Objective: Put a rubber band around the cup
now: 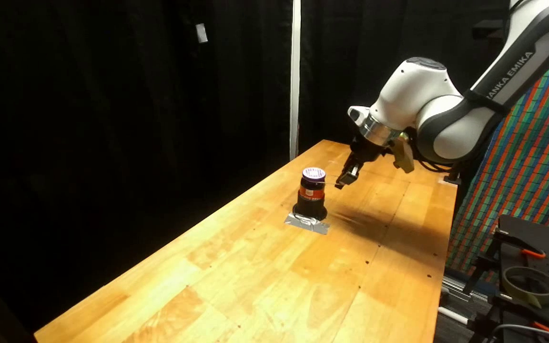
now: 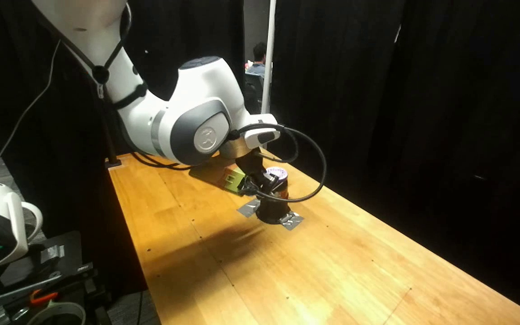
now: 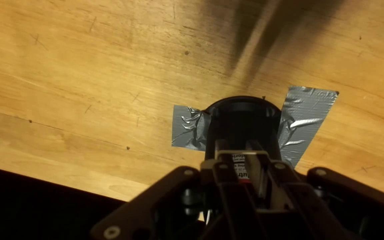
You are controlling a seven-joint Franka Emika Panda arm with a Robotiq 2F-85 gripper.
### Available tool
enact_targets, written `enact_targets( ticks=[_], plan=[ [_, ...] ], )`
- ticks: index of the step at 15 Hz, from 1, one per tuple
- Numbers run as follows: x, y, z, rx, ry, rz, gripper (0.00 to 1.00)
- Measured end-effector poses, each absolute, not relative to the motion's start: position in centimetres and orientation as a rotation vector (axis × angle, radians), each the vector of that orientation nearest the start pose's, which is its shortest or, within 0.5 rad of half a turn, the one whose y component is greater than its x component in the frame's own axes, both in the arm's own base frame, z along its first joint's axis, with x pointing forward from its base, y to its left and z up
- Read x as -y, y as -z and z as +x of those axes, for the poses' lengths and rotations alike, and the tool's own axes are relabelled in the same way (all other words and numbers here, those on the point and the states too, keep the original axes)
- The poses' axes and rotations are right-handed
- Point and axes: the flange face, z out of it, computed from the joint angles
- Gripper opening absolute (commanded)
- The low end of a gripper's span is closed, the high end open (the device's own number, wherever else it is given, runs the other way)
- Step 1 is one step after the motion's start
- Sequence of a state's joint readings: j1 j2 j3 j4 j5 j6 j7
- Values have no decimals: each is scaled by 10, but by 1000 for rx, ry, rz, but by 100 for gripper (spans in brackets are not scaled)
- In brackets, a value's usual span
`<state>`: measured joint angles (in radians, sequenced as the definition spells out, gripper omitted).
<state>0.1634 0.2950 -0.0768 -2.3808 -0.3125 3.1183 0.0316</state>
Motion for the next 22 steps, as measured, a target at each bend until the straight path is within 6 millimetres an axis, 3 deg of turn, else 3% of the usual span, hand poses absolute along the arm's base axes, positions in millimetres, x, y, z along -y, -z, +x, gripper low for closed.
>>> enact_targets(
  ticks=[7, 12, 19, 22],
  plan=[
    [-55, -242, 503, 526, 1118, -2922, 21],
    [-69, -224, 472, 495, 1375, -2774, 21],
    [-79, -205, 442, 472, 1585, -2628, 21],
    [-78, -213, 449, 417, 1623, -2633, 19]
  ],
)
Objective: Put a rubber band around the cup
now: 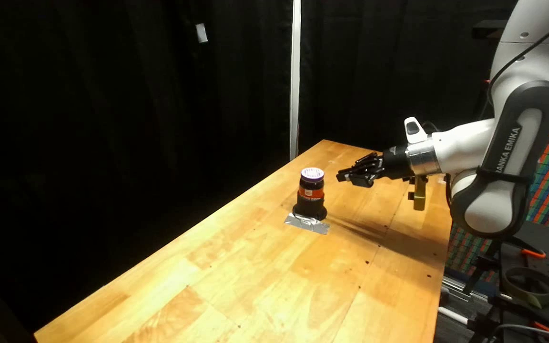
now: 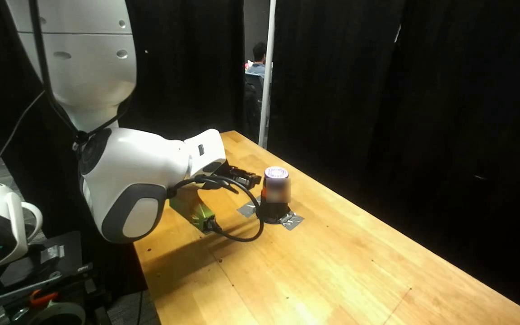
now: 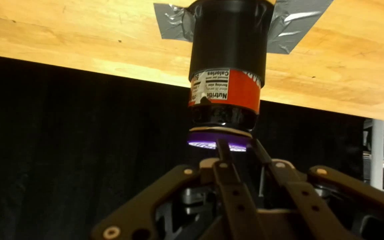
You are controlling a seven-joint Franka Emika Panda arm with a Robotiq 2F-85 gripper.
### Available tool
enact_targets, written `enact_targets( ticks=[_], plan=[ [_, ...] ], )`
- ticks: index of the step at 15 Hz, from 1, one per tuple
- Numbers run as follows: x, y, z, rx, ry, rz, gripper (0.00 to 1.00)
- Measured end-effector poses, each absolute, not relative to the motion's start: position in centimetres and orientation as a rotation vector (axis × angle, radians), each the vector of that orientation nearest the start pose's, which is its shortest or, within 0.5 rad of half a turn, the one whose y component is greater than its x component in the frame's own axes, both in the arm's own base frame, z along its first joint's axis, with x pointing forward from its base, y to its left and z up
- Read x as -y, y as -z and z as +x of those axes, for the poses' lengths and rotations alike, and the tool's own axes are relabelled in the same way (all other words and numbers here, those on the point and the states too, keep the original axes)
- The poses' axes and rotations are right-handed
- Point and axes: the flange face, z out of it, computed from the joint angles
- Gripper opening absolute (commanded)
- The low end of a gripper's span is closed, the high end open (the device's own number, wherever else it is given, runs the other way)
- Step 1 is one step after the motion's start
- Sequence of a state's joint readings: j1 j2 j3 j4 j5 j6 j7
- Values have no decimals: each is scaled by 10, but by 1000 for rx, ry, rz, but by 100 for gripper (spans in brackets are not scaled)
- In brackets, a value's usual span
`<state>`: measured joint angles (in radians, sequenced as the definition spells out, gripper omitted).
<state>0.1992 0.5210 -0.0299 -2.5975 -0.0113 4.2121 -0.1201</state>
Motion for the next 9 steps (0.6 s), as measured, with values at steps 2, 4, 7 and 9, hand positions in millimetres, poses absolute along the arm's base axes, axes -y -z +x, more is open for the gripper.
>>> enact_targets(
  ticks=[2, 4, 7, 9],
  plan=[
    [-76, -217, 449, 402, 1630, -2658, 18],
    [-69, -222, 450, 433, 1539, -2757, 44],
    [-53, -243, 447, 462, 1353, -2935, 63],
    [-42, -255, 443, 474, 1197, -3038, 79]
  ],
)
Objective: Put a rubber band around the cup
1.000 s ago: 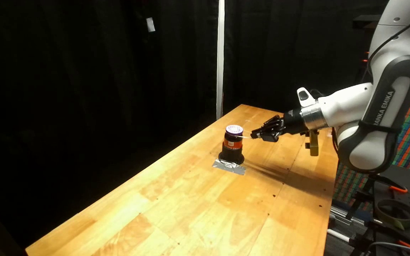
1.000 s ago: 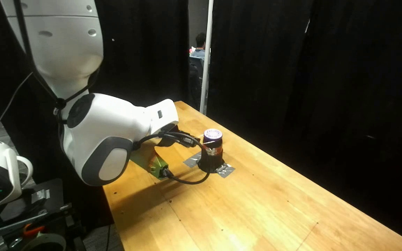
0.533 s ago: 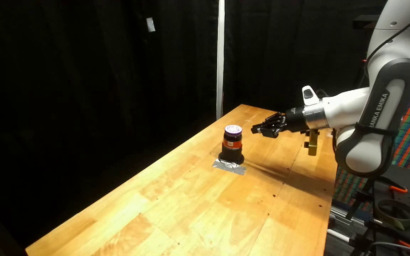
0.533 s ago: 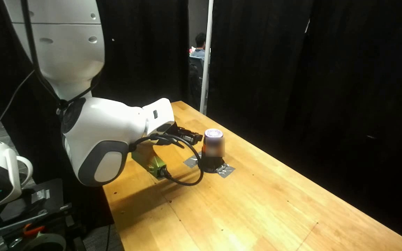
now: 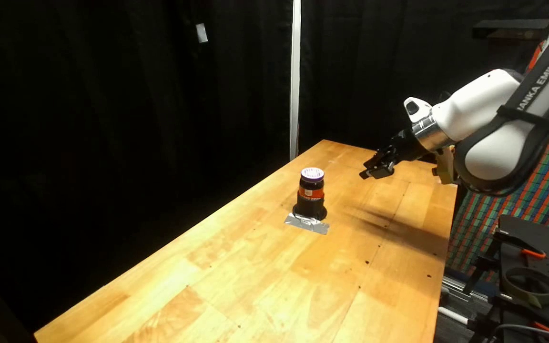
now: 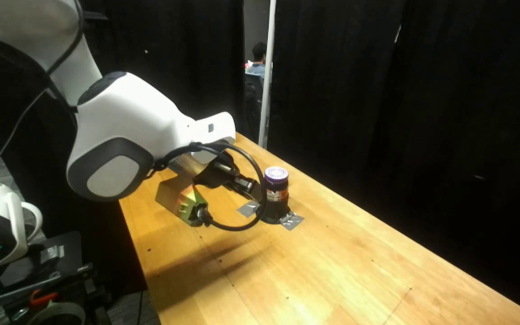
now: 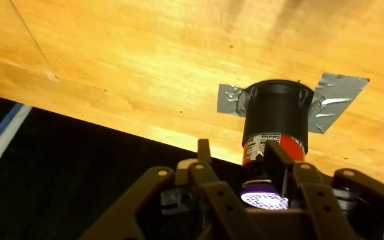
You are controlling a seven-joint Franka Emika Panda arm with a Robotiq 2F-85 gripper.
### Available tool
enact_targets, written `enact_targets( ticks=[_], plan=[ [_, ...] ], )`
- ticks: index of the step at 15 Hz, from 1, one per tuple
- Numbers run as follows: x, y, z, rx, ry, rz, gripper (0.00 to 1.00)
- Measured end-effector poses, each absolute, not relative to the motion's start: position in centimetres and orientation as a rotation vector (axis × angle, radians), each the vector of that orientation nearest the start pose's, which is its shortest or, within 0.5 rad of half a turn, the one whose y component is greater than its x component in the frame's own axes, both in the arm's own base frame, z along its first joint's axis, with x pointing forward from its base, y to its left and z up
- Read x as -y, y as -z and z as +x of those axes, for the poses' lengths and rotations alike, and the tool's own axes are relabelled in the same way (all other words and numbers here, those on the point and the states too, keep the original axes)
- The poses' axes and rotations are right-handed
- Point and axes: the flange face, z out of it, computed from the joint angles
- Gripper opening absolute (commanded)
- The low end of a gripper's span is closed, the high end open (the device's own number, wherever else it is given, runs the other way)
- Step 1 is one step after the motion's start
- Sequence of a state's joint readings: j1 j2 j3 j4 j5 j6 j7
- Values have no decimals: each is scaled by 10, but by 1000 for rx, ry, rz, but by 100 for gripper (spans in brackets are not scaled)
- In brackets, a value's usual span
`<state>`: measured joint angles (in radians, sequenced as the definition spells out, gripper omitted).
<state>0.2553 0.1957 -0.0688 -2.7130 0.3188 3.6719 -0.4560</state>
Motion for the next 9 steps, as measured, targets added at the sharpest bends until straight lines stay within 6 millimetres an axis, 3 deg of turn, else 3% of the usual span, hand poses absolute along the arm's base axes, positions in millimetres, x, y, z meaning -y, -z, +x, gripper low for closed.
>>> enact_targets(
  ticks=[3, 7, 9],
  plan=[
    [-14, -265, 439, 521, 935, -3121, 99],
    [37, -243, 436, 645, 628, -3156, 100],
    [50, -231, 438, 733, 506, -3175, 100]
  ],
)
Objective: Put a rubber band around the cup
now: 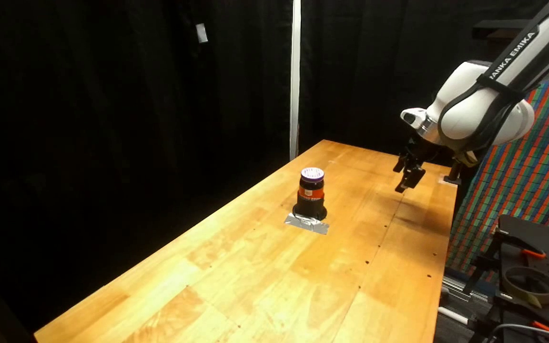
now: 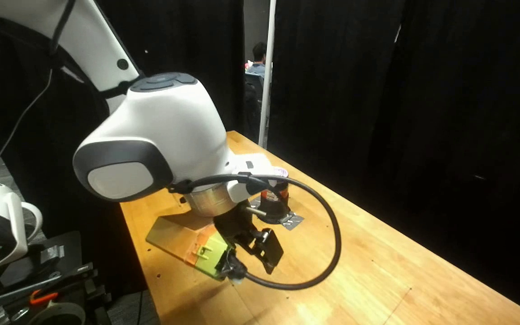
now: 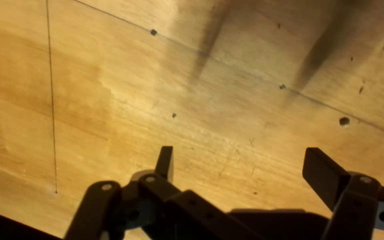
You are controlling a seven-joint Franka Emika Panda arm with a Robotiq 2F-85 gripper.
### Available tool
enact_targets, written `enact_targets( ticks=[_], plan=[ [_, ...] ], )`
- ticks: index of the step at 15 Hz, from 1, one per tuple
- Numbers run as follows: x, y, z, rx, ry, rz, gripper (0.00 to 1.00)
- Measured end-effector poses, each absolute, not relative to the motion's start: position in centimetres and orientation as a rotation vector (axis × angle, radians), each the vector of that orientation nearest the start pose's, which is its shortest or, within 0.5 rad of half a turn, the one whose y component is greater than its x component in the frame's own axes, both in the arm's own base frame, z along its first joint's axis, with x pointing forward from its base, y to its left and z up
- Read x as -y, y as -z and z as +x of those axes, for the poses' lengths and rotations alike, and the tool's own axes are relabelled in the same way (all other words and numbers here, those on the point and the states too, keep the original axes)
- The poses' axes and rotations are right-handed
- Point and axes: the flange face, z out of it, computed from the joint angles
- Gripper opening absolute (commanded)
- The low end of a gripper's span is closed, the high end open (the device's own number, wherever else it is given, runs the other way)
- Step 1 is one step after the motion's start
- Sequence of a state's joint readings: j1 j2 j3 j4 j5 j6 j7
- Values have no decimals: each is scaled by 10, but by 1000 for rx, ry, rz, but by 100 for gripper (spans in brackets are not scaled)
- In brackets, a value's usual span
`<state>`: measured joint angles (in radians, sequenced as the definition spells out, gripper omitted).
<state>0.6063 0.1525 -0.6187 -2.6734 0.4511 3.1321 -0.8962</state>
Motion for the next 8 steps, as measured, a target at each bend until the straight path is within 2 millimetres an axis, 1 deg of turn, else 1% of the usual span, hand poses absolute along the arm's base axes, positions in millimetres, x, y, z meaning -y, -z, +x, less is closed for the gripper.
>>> enact_targets(
  ticks=[1, 3, 5, 8],
  plan=[
    [54, -229, 440, 772, 454, -3184, 100],
    [56, -232, 449, 830, 367, -3199, 100],
    [53, -244, 462, 849, 293, -3214, 100],
    [42, -271, 483, 843, 201, -3248, 100]
  ],
)
